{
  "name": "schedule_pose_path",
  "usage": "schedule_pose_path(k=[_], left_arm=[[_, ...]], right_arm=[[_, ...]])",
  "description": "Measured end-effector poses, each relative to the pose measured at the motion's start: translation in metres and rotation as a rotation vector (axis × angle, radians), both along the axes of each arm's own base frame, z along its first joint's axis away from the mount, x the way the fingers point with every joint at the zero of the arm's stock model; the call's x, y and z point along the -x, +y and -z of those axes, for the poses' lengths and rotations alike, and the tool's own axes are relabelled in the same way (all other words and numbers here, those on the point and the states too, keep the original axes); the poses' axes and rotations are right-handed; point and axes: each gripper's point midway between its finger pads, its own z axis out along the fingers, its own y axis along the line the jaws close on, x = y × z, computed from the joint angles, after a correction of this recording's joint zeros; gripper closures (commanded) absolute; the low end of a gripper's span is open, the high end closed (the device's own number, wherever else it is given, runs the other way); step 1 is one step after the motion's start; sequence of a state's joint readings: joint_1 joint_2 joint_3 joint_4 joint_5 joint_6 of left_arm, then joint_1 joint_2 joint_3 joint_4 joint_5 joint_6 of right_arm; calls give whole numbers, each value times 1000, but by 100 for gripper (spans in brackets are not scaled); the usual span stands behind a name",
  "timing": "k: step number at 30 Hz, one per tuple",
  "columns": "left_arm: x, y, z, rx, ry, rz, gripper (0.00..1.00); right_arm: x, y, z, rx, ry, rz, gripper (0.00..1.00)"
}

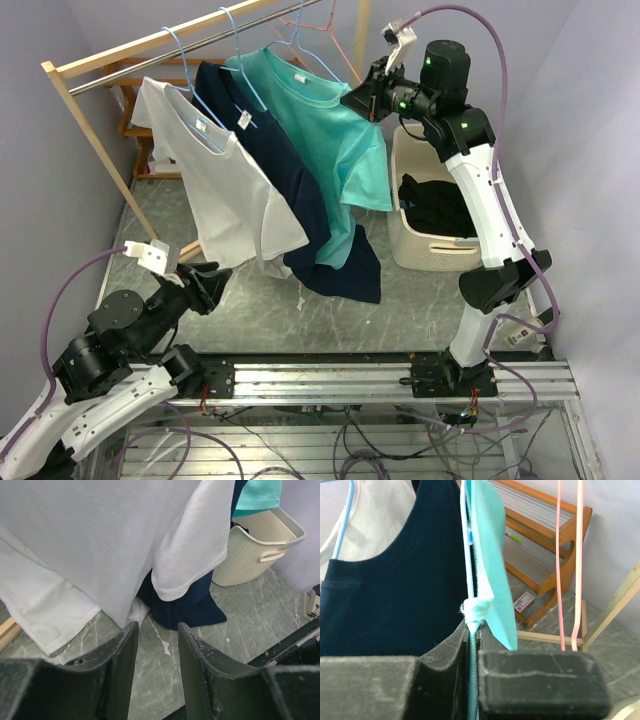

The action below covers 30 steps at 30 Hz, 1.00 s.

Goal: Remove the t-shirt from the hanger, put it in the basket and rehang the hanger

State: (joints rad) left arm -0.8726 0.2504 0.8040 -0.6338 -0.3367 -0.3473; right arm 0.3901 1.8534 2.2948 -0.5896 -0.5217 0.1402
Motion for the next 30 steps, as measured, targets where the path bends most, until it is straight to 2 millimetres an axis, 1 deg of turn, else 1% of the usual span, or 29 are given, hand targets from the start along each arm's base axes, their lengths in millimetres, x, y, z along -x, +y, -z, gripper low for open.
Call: schedule_pose_path(k=[4, 8, 13, 16, 21, 26, 30], left_arm=[[0, 0, 0, -1, -1, 0, 45], [0, 0, 0, -4, -2, 1, 35], [0, 1, 0, -5, -7, 2, 25], [3, 3, -3, 5, -21, 6, 20], [8, 7, -11, 30, -56, 14, 14], [10, 6, -15, 34, -80, 36, 14], [12, 2, -21, 19, -117, 66, 15]], right_arm=[[-2, -2, -1, -12, 3, 28, 100], [0, -8, -2, -38, -13, 69, 100], [9, -18, -12, -108, -44, 126, 100], [16, -25, -22, -153, -70, 156, 100], [34, -37, -48, -213, -138, 183, 100], [58, -48, -61, -226, -164, 186, 100], [80, -59, -66, -205, -176, 192, 100]])
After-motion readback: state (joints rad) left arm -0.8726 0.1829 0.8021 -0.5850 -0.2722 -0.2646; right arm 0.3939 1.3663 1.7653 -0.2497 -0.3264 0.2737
